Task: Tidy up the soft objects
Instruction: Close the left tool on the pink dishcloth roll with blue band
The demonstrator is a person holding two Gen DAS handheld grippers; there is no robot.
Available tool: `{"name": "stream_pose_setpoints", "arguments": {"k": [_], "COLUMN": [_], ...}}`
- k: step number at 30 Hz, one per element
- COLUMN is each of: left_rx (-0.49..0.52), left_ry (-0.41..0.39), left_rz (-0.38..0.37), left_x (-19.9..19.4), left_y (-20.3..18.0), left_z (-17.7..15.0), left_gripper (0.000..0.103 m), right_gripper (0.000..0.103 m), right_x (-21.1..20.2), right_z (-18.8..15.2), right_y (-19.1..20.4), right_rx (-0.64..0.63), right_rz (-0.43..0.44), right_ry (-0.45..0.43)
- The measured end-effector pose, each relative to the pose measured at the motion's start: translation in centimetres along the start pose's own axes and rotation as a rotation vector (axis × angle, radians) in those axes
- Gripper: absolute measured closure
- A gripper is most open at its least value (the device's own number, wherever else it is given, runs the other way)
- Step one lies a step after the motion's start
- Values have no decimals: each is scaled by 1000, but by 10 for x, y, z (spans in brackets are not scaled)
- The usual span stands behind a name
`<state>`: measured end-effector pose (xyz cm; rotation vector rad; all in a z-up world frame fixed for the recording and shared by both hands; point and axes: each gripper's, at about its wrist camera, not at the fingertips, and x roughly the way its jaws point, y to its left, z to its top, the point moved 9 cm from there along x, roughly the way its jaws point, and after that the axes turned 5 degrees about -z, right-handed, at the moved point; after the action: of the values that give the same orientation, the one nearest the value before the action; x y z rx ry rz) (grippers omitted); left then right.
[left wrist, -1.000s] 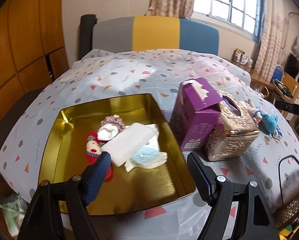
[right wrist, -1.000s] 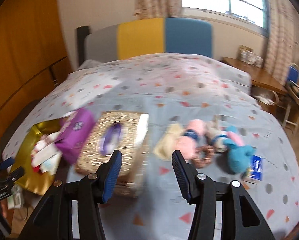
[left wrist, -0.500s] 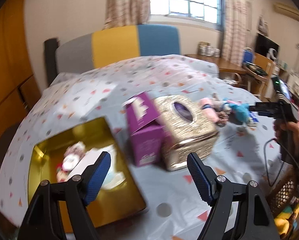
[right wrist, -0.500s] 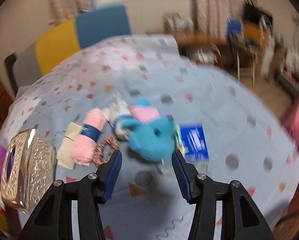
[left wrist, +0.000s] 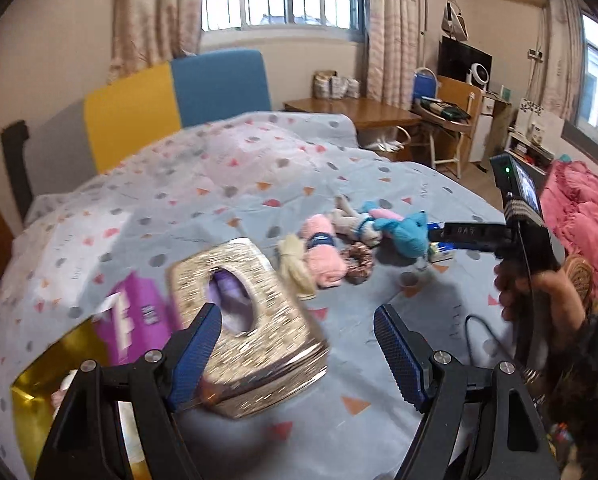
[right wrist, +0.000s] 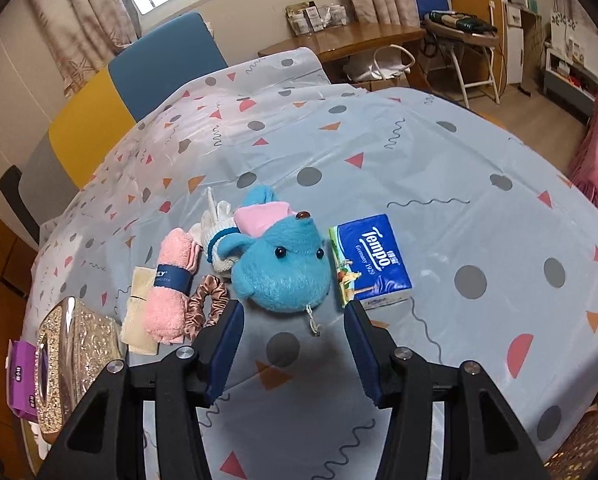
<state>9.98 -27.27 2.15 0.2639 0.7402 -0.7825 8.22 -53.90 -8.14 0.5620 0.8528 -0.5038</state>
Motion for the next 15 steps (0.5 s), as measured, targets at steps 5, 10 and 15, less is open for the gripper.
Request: {"name": "stream_pose_setpoints", "arguments": {"k": [5,10,15], "left_rx": [-49,-83,-153], "left_ry": [69,128,225], "left_rz": [-52,-72,-84], "left_x": [41,84,138], "left_y": [-7,-13,-18], "left_z": [25,40,46], "left_gripper": [37,44,46], "right_gripper": [50,50,50], "right_x": [1,0,-1], "right_z": [-1,-1,-1], "right_y": [2,3,4], "right_rx": [7,16,23], "right_rz": [22,49,72], "right_ry": [7,13,19]}}
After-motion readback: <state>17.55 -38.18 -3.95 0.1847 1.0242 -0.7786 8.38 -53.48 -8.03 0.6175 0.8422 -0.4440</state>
